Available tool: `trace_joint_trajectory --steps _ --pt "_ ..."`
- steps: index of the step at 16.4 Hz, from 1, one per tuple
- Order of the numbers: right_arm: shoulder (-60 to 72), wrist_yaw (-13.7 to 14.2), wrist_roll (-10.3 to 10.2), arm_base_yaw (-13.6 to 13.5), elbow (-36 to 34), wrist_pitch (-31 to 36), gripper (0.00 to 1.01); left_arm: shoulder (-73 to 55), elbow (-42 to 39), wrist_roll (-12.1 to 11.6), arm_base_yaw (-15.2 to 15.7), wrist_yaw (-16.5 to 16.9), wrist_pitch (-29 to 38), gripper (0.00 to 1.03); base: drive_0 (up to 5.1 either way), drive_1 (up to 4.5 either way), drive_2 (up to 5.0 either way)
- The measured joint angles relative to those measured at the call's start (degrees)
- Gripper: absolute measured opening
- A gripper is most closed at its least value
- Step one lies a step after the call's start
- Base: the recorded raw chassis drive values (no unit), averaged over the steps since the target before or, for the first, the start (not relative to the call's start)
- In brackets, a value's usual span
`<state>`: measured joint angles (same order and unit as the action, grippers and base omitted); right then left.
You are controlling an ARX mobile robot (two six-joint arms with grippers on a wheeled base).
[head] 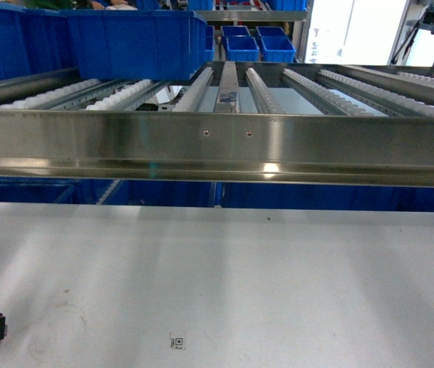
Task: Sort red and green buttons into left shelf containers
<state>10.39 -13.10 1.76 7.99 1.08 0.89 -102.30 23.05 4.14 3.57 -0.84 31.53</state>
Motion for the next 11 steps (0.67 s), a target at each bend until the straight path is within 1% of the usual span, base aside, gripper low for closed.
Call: trace_joint_trajectory --steps 3,6,7,8,9,11 --pt "0.0 0.02 0.0 0.0 0.0 0.0 0.26 -0.15 -0.55 0.44 0.02 0.63 1.36 0.3 0.0 0.0 0.0" --pt "0.0 0.02 0.0 0.0 0.0 -0.02 0.26 2.1 -3.69 0.11 1.16 1.42 4.76 0.3 0.0 0.0 0.0" --pt "0.0 0.02 0.0 0.0 0.0 0.0 0.26 5.03 -5.38 -0.66 1.68 1.53 7.76 0.3 0.0 0.0 0.0" --pt "0.0 0.0 0.0 0.0 0.0 0.0 0.26 10.19 -6.43 -1.7 2.38 2.58 10.25 0.3 0.0 0.0 0.0" --pt "0.0 0.02 0.0 0.0 0.0 0.0 0.26 15.08 -6.47 -2.45 2.67 3.17 10.12 0.3 0.0 0.0 0.0" --pt "0.0 0.02 0.0 0.0 0.0 0.0 0.26 25.73 -6.47 -2.4 3.13 5.77 5.29 0.3 0.0 0.0 0.0"
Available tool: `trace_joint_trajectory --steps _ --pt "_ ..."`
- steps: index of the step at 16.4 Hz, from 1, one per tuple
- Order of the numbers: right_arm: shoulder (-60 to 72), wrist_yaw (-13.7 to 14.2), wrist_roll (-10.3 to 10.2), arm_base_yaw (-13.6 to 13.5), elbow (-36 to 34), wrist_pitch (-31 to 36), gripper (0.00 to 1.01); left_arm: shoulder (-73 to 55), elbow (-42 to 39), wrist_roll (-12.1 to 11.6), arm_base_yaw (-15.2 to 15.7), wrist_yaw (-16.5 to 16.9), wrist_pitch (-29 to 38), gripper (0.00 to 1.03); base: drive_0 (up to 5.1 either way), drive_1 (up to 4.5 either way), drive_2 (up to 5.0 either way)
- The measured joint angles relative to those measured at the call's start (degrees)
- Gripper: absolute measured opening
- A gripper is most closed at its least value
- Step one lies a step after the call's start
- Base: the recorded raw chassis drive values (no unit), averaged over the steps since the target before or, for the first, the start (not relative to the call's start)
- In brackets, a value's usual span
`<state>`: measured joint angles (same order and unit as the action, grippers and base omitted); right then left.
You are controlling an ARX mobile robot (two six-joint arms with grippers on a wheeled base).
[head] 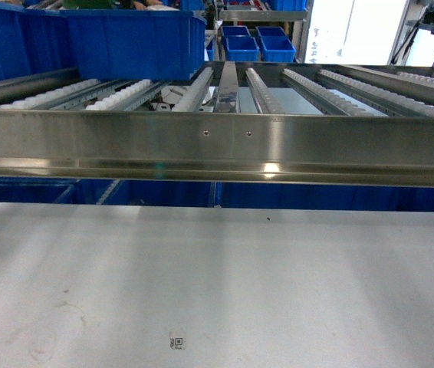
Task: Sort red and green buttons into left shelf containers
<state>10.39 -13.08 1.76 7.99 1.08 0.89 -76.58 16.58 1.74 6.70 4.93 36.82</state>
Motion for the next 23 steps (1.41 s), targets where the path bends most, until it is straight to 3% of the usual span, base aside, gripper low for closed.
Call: trace_joint_trajectory --steps 2,5,7,9,10,11,14,23 --pt "0.0 -0.02 0.0 0.0 0.0 0.0 0.26 12.09 0.2 2.75 -0.61 1.03 -2.62 0.3 0.0 0.0 0.0" --pt "0.0 -0.02 0.0 0.0 0.0 0.0 0.26 29.2 -0.24 5.46 -4.28 -1.95 -6.29 0.3 0.0 0.0 0.0" --pt "0.0 -0.02 0.0 0.0 0.0 0.0 0.26 41.03 -3.34 5.95 -6.99 -6.47 -13.51 0.29 0.0 0.0 0.0" --pt "0.0 0.0 0.0 0.0 0.0 0.0 0.26 51.12 -5.95 7.08 -11.04 -14.21 -22.58 0.29 0.0 0.0 0.0" --pt "0.0 -0.02 0.0 0.0 0.0 0.0 0.26 53.75 -6.6 7.28 -13.49 -17.11 -24.61 0.29 0.0 0.0 0.0" --pt "0.0 -0.02 0.0 0.0 0.0 0.0 0.26 53.72 -6.8 7.19 -15.67 -18.8 -22.47 0.29 0.0 0.0 0.0" --pt "-0.02 -0.02 0.0 0.0 0.0 0.0 0.26 52.94 -6.8 7.02 -15.5 -19.23 -22.93 0.29 0.0 0.0 0.0" --pt "0.0 0.02 0.0 -0.04 0.0 0.02 0.26 53.0 -6.88 6.91 -15.61 -19.17 -22.91 0.29 -4.8 2.2 2.7"
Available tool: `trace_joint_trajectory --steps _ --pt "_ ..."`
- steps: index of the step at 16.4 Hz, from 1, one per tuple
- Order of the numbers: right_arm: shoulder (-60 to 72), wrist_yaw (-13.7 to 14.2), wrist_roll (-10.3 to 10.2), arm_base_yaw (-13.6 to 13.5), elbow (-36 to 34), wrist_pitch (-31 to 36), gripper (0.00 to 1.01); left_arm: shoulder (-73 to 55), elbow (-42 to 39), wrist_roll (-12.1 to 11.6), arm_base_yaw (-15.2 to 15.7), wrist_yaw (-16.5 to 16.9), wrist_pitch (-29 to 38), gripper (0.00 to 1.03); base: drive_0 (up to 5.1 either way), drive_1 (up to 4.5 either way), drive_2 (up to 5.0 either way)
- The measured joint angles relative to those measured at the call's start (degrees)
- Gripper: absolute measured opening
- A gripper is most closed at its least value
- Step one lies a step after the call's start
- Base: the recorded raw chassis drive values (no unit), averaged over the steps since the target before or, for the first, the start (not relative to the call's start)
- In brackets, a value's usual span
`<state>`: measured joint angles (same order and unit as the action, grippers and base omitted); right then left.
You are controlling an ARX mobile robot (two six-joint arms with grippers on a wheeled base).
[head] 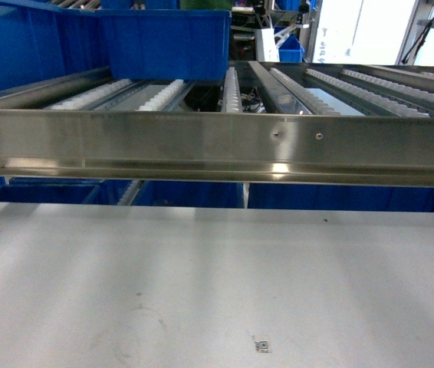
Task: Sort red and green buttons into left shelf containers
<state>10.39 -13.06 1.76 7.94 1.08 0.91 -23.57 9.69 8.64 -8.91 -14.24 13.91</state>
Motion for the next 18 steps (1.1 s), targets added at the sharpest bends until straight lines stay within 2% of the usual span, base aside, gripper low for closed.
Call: trace_joint_trajectory --steps 18 --pt "0.0 0.0 0.02 -0.02 0.0 -0.04 0.26 0.04 -0.07 0.0 0.11 -0.15 -0.13 0.29 -4.7 0.99 3.7"
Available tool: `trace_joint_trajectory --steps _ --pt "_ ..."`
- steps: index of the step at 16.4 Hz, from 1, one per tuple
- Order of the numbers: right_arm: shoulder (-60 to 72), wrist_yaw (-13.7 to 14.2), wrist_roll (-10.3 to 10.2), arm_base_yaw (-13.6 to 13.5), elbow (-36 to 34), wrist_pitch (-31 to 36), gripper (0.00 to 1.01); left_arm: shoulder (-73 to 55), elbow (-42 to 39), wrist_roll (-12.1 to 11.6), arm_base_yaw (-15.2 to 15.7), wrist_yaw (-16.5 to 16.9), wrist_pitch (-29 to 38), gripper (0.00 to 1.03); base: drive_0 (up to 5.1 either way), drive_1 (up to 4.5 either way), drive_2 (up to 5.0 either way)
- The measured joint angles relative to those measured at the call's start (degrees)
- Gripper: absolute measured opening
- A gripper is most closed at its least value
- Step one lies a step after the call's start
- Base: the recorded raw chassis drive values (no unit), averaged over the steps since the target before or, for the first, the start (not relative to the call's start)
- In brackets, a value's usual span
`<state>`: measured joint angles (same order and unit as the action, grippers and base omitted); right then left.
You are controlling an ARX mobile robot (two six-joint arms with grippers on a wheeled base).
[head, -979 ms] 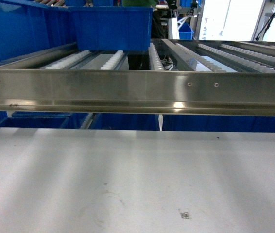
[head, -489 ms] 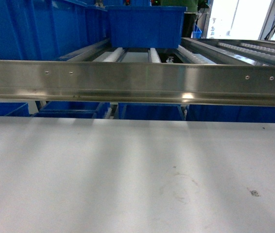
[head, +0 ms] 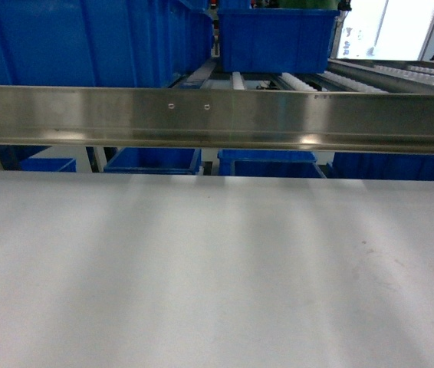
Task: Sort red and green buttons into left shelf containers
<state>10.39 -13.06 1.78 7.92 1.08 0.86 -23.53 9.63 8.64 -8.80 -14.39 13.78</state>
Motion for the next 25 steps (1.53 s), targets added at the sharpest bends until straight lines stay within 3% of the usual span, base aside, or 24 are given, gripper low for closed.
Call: trace_joint_trajectory --steps 25 --pt "-0.02 0.0 0.15 0.0 -0.02 0.2 0.25 0.0 0.0 0.0 0.0 0.0 0.13 0.29 -4.9 1.87 3.0"
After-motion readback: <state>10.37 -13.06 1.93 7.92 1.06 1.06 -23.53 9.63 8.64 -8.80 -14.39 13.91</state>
